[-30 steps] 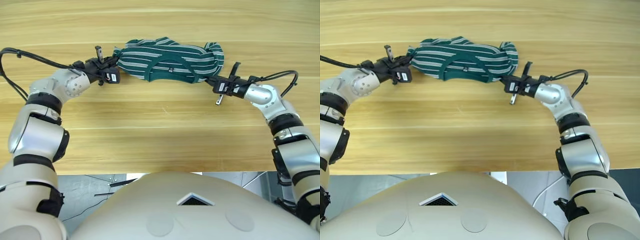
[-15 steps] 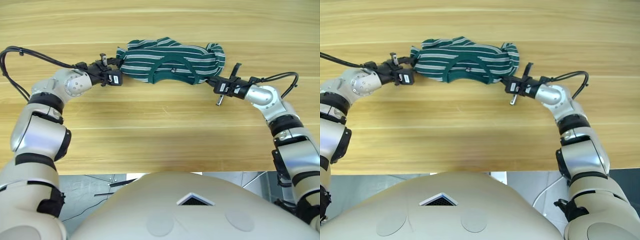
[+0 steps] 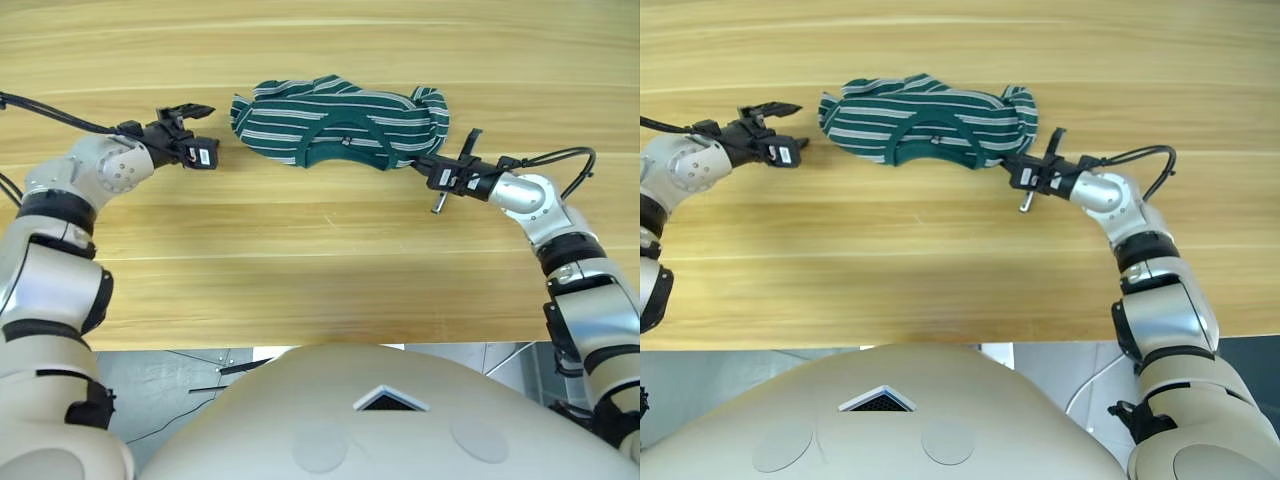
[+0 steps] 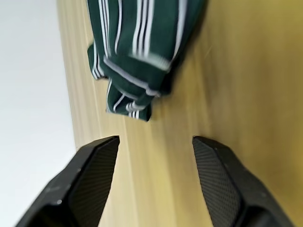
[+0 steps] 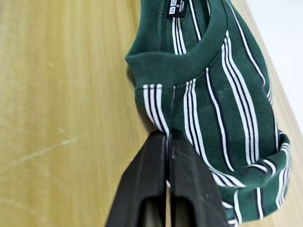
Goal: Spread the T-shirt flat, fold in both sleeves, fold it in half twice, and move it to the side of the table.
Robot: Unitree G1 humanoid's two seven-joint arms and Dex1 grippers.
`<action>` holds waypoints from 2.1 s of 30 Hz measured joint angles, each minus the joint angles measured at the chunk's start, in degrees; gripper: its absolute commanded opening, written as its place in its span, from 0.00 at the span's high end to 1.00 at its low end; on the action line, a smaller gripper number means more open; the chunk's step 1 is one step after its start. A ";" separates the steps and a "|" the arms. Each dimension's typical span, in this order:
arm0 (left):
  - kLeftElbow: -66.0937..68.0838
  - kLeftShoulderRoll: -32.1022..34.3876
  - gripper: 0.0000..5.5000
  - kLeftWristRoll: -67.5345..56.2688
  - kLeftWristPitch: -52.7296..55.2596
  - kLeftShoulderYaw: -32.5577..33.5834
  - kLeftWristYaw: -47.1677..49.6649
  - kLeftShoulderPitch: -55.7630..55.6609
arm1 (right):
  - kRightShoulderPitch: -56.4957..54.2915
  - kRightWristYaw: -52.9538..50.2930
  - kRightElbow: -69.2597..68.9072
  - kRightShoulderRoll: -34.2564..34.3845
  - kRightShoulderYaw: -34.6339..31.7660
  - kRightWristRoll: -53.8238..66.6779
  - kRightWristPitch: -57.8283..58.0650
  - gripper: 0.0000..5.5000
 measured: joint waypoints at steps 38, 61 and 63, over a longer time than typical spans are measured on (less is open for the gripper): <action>-15.15 -6.99 0.92 10.25 5.22 -3.19 4.77 2.42 | 0.29 0.36 -0.88 0.59 0.11 0.12 0.20 1.00; -29.41 -0.52 1.00 -6.30 -5.33 10.39 8.18 -0.62 | 3.90 13.34 -28.85 -9.43 -15.54 26.63 0.45 1.00; -34.97 2.06 1.00 -13.11 -6.29 13.62 5.55 -0.48 | 4.73 15.78 -35.01 -12.53 -18.46 31.61 1.63 1.00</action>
